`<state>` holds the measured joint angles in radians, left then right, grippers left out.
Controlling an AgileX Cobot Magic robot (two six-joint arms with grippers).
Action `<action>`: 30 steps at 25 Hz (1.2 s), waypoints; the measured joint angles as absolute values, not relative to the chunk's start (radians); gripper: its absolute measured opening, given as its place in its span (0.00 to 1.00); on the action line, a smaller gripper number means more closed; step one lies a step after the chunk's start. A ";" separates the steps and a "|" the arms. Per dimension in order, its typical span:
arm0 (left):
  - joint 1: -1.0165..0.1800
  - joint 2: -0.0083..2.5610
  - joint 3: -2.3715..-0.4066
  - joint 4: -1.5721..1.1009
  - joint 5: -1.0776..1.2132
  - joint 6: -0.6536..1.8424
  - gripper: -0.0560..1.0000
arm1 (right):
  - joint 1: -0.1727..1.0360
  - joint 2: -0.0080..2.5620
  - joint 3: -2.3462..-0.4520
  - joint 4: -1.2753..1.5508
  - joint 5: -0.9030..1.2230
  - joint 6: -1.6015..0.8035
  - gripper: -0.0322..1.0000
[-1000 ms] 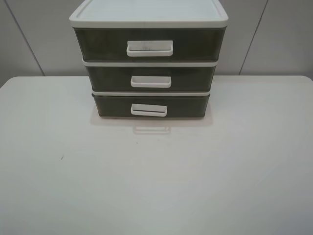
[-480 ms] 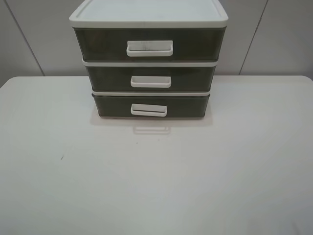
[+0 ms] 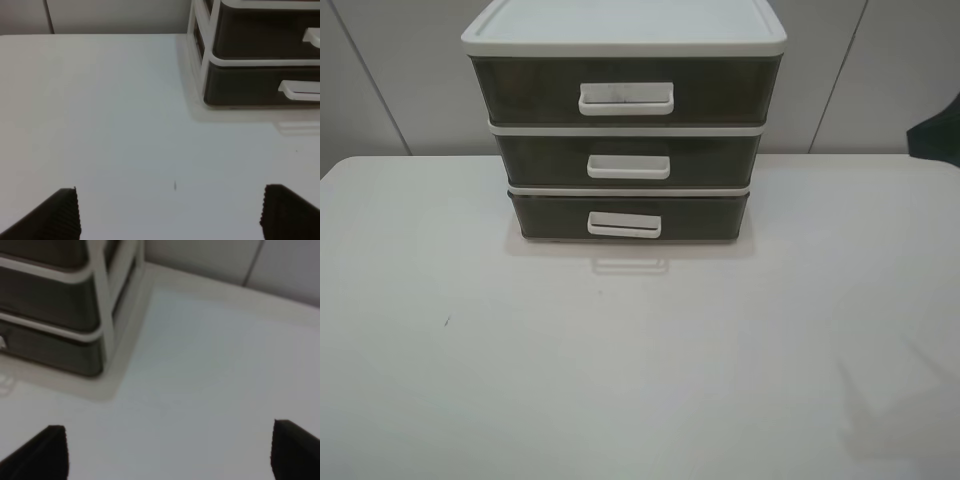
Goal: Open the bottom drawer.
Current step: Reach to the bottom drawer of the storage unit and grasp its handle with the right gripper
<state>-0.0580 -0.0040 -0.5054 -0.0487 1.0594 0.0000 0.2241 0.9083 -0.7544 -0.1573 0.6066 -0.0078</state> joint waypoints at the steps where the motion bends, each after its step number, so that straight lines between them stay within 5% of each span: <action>1: -0.058 -0.004 -0.505 -0.049 1.059 0.000 0.76 | 0.265 0.940 -0.757 -0.181 0.562 0.000 0.80; 11: -0.058 -0.004 -0.505 -0.049 1.059 0.000 0.76 | 0.601 1.325 -0.758 -0.599 0.295 0.011 0.80; 18: -0.058 -0.004 -0.505 -0.049 1.059 0.000 0.76 | 0.693 1.544 -0.758 -0.909 0.184 0.010 0.80; 30: -0.058 -0.004 -0.505 -0.049 1.059 0.000 0.76 | 0.694 1.766 -0.759 -0.587 -0.040 -0.499 0.80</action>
<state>-0.0580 -0.0040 -0.5054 -0.0487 1.0594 0.0000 0.6944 1.7662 -0.7589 -0.5872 -0.0395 -0.4988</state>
